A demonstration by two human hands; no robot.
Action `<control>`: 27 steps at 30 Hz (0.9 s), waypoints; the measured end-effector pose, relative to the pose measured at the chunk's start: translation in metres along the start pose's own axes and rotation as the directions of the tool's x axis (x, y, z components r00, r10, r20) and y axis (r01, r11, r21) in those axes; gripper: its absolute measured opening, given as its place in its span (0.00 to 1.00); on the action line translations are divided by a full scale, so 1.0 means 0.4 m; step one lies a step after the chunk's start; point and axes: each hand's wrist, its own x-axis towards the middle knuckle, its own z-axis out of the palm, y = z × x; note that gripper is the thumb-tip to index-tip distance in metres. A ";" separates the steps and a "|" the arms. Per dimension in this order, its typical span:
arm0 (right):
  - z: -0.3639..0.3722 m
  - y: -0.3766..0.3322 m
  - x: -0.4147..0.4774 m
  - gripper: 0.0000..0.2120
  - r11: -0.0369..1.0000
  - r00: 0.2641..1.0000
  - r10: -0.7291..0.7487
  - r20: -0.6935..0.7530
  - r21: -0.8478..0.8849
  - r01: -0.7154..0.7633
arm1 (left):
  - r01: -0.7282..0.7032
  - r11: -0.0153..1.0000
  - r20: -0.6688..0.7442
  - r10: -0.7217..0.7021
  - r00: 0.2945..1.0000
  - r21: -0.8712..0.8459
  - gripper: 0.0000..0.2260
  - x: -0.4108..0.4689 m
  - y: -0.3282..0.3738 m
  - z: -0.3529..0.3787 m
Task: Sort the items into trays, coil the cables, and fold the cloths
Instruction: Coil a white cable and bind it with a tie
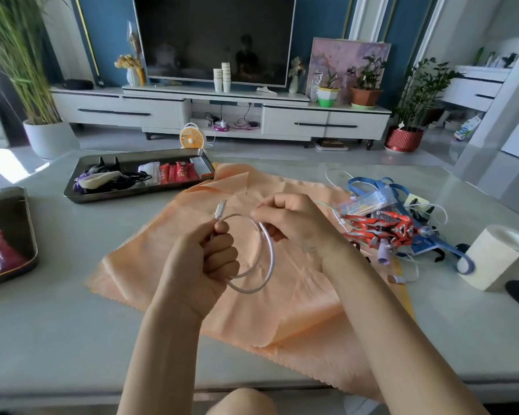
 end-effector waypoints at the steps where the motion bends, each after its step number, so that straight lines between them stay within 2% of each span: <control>1: 0.004 -0.018 -0.001 0.06 0.999 0.999 -0.045 0.008 0.008 0.045 | -0.020 1.000 0.000 0.020 1.000 -0.011 0.14 -0.008 0.012 -0.007; 3: 0.003 -0.042 -0.007 0.08 0.992 0.992 -0.123 0.005 0.033 0.122 | -0.055 0.998 -0.005 0.055 0.998 -0.011 0.14 -0.019 0.033 -0.018; 5: -0.013 -0.043 -0.013 0.08 0.989 0.990 -0.135 -0.027 0.065 0.136 | -0.072 0.997 -0.008 0.072 0.997 -0.003 0.15 -0.021 0.048 -0.024; 9: -0.041 0.020 -0.012 0.08 0.995 0.994 -0.027 -0.110 0.089 0.037 | -0.059 0.998 -0.031 0.059 0.998 0.009 0.14 -0.016 0.047 -0.038; 10: -0.040 0.043 -0.013 0.08 0.998 0.993 -0.006 -0.116 0.059 0.013 | -0.047 0.999 -0.032 0.048 0.998 0.015 0.14 -0.012 0.039 -0.040; 12: -0.041 0.090 -0.017 0.08 0.987 0.993 0.013 -0.117 -0.156 -0.031 | -0.018 0.999 -0.036 0.019 0.999 0.040 0.14 -0.001 0.020 -0.042; 14: -0.045 0.127 -0.021 0.11 0.889 0.998 0.015 -0.065 -0.456 -0.043 | 0.003 0.997 -0.053 0.001 0.999 0.079 0.14 0.010 0.004 -0.046; 15: -0.046 0.138 -0.025 0.14 0.791 0.998 -0.014 -0.058 -0.611 -0.024 | 0.006 0.995 -0.060 0.000 0.998 0.097 0.14 0.014 0.000 -0.049; 16: -0.046 0.139 -0.030 0.16 0.651 0.991 -0.119 -0.069 -0.759 0.025 | 0.003 0.994 -0.064 0.004 0.998 0.110 0.14 0.019 0.000 -0.052; 17: -0.041 0.129 -0.040 0.16 0.508 0.957 -0.286 -0.052 -0.855 0.105 | 0.000 0.994 -0.065 0.008 0.998 0.113 0.14 0.023 0.004 -0.057; 18: -0.029 0.114 -0.055 0.16 0.414 0.894 -0.447 0.001 -0.886 0.208 | -0.004 0.994 -0.062 0.011 0.998 0.109 0.14 0.026 0.010 -0.060; 19: -0.009 0.102 -0.068 0.17 0.378 0.836 -0.545 0.069 -0.869 0.319 | -0.010 0.995 -0.055 0.016 0.998 0.102 0.14 0.028 0.018 -0.061; 20: 0.017 0.094 -0.080 0.19 0.406 0.818 -0.555 0.153 -0.808 0.426 | -0.020 0.995 -0.042 0.024 0.999 0.093 0.14 0.030 0.026 -0.062; 21: 0.041 0.086 -0.092 0.20 0.532 0.854 -0.469 0.225 -0.699 0.477 | -0.033 0.996 -0.027 0.036 0.999 0.085 0.14 0.034 0.034 -0.062; 22: 0.060 0.084 -0.100 0.19 0.694 0.900 -0.319 0.295 -0.574 0.434 | -0.049 0.996 -0.018 0.050 0.999 0.079 0.14 0.036 0.042 -0.060; 23: 0.077 0.088 -0.105 0.16 0.827 0.917 -0.174 0.358 -0.452 0.333 | -0.063 0.995 -0.014 0.065 0.998 0.076 0.14 0.037 0.050 -0.060; 24: 0.082 0.094 -0.105 0.12 0.891 0.917 -0.086 0.389 -0.381 0.246 | -0.073 0.996 -0.003 0.074 0.997 0.059 0.14 0.039 0.056 -0.060; 27: 0.088 0.106 -0.095 0.07 0.946 0.917 -0.062 0.395 -0.269 0.179 | -0.078 0.997 0.031 0.078 0.996 -0.013 0.14 0.043 0.068 -0.067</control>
